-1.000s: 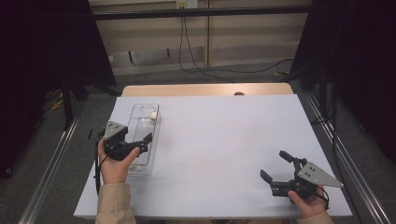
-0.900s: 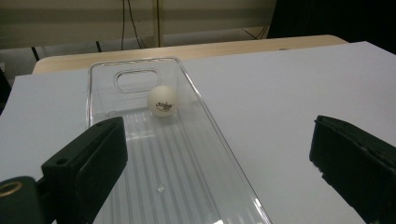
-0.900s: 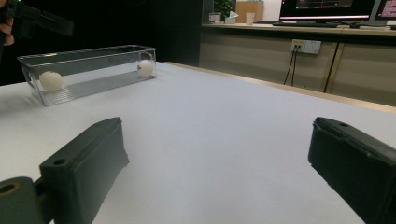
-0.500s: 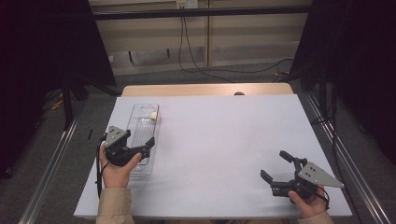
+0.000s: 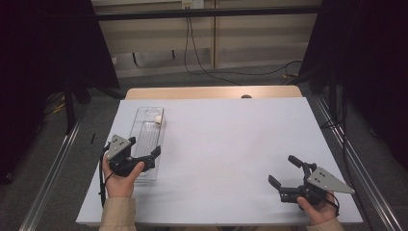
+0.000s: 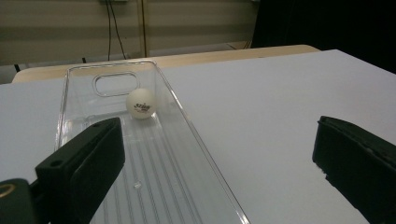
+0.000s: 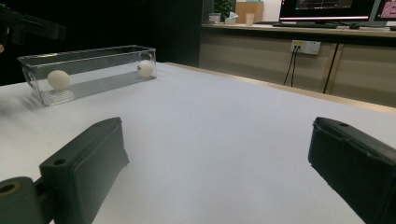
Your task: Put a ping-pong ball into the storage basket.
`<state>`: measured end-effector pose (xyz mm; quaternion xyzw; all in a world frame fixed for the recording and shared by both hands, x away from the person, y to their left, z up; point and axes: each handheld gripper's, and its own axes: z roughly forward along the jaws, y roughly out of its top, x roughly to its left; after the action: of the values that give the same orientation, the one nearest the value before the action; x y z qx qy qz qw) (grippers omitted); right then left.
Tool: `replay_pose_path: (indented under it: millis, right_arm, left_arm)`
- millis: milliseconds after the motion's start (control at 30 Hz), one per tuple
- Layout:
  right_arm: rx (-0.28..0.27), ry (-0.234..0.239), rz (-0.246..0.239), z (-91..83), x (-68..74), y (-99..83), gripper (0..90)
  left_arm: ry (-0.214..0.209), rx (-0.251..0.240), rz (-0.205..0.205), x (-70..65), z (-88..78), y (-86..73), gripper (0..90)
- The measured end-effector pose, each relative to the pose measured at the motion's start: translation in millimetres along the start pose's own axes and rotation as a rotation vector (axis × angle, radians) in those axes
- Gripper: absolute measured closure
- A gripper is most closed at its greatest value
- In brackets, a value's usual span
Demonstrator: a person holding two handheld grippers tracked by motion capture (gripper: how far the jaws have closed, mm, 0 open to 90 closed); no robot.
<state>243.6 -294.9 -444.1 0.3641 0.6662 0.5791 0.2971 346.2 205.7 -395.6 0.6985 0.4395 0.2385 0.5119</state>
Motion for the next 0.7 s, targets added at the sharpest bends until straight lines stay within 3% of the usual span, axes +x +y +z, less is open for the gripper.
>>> replay_pose_path:
  millis: [200, 700]
  right_arm:
    - [-0.001, 0.0, 0.0, 0.2, 0.3, 0.1, 3.2]
    - [0.002, 0.003, -0.004, 0.2, 0.5, 0.1, 3.2]
  left_arm:
    - [-0.031, -0.016, 0.007, -0.8, -4.0, -4.0, 2.4]
    - [-0.061, -0.045, 0.027, -1.8, -11.6, -11.0, 2.4]
